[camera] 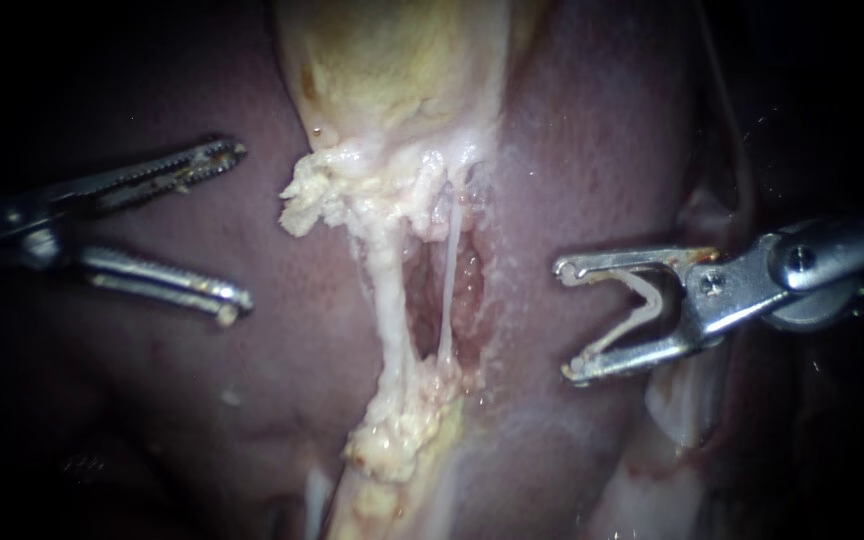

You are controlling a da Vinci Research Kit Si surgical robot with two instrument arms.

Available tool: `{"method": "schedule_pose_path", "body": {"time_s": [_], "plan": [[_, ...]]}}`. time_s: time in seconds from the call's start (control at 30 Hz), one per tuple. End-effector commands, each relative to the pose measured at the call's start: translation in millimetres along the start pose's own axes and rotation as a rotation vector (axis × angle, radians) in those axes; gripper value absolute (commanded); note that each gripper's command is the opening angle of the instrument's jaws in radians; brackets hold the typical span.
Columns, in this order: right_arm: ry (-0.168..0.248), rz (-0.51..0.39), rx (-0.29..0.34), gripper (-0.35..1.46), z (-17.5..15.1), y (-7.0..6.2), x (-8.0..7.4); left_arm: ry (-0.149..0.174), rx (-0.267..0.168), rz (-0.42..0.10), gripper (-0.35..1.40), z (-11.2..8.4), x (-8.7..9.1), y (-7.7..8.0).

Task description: Grabbing gallbladder

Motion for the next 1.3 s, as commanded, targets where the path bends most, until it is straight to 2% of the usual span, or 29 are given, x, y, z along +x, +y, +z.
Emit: {"method": "schedule_pose_path", "body": {"time_s": [0.03, 0.1, 0.27, 0.53, 0.63, 0.7, 0.77, 0.8, 0.97, 1.13, 1.3], "plan": [[0.0, 0.0, 0.0, 0.5, 0.0, 0.0, 0.0, -0.001, 0.003, -0.007, 0.73, 0.4, 0.4, 0.1], [0.0, 0.0, 0.0, 0.5, 0.0, 0.0, 0.0, -0.001, -0.002, -0.01, 0.63, 1.2, 0.7, 0.5], [0.0, 0.0, 0.0, 0.5, 0.0, 0.0, 0.0, 0.002, 0.005, -0.029, 0.54, 3.7, 0.7, 1.3], [0.0, 0.0, 0.0, 0.5, 0.0, 0.0, 0.0, 0.005, 0.011, -0.058, 0.36, 5.5, -0.5, 0.8], [0.0, 0.0, 0.0, 0.5, 0.0, 0.0, 0.0, 0.006, 0.012, -0.063, 0.16, 5.9, -0.6, 0.5], [0.0, 0.0, 0.0, 0.5, 0.0, 0.0, 0.0, 0.006, 0.012, -0.069, -0.05, 6.0, -0.7, 0.4], [0.0, 0.0, 0.0, 0.5, 0.0, 0.0, 0.0, 0.006, 0.013, -0.082, -0.15, 6.0, -0.6, 0.3], [0.0, 0.0, 0.0, 0.5, 0.0, 0.0, 0.0, 0.006, 0.013, -0.088, -0.35, 6.0, -0.6, 0.3], [0.0, 0.0, 0.0, 0.5, 0.0, 0.0, 0.0, -0.006, 0.01, -0.106, -0.35, 5.5, -0.3, 0.2], [0.0, 0.0, 0.0, 0.5, 0.0, 0.0, 0.0, -0.04, 0.001, -0.107, -0.35, 4.5, 0.3, 0.1], [0.0, 0.0, 0.0, 0.5, 0.0, 0.0, 0.0, -0.044, 0.009, -0.115, -0.35, 3.0, 1.6, -0.7]]}}
